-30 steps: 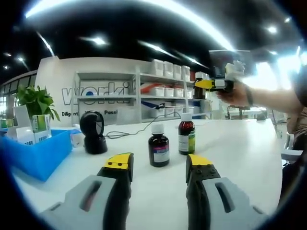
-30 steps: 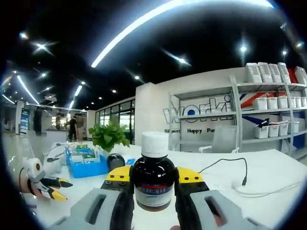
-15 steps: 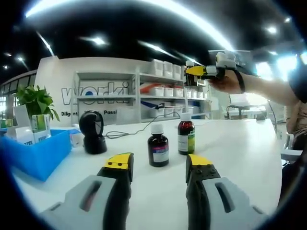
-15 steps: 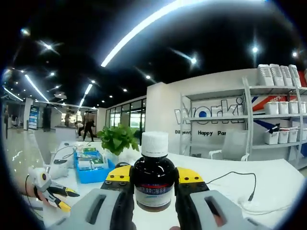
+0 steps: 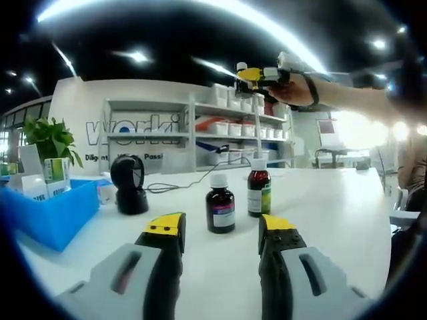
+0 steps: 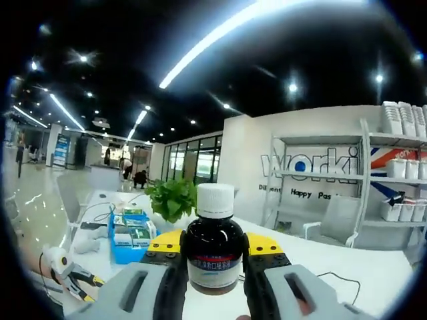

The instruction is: Rotate the medicine bottle to make it face forward pick up the medicine bottle inspect the drug traceability code place the medicine on the table

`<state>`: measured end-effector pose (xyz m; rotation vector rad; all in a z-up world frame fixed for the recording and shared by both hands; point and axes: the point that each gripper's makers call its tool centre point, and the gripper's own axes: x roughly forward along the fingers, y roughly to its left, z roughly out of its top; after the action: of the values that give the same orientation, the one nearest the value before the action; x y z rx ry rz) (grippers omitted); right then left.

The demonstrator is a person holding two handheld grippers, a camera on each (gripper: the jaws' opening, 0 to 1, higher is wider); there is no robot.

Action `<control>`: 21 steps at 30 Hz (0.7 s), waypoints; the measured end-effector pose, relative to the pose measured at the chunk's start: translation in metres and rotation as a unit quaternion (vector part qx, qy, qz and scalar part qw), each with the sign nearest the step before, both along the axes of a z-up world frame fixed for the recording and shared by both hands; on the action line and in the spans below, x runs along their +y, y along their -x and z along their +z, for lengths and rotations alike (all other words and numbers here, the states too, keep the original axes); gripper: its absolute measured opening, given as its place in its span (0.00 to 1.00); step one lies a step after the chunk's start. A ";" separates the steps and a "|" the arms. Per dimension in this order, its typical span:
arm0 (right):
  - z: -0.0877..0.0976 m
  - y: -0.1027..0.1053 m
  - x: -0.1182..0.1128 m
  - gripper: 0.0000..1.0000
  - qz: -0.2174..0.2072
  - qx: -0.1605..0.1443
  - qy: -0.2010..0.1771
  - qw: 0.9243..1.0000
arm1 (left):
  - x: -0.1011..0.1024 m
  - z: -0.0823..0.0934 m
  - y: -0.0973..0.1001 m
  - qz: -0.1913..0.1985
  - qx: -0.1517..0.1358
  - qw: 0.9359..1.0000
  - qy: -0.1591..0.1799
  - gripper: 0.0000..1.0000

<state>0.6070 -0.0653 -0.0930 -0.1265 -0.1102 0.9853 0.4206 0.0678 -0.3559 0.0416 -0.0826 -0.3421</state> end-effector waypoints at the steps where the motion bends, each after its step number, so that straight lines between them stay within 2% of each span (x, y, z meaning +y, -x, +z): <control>1: 0.001 -0.002 0.004 0.28 0.003 -0.001 0.006 1.000 | 0.000 0.000 0.000 -0.001 0.000 1.000 0.000 0.35; 7: -0.007 -0.014 0.030 0.28 0.015 0.004 0.036 0.999 | 0.000 0.001 0.000 -0.001 0.000 1.000 0.004 0.35; 21: -0.086 -0.032 0.088 0.28 0.060 0.050 0.058 0.995 | 0.005 -0.002 -0.003 0.000 0.005 1.000 0.007 0.35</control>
<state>0.6391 0.0227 -0.1791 -0.1788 0.0309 1.1158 0.4231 0.0731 -0.3582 0.0252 -0.0756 -0.3418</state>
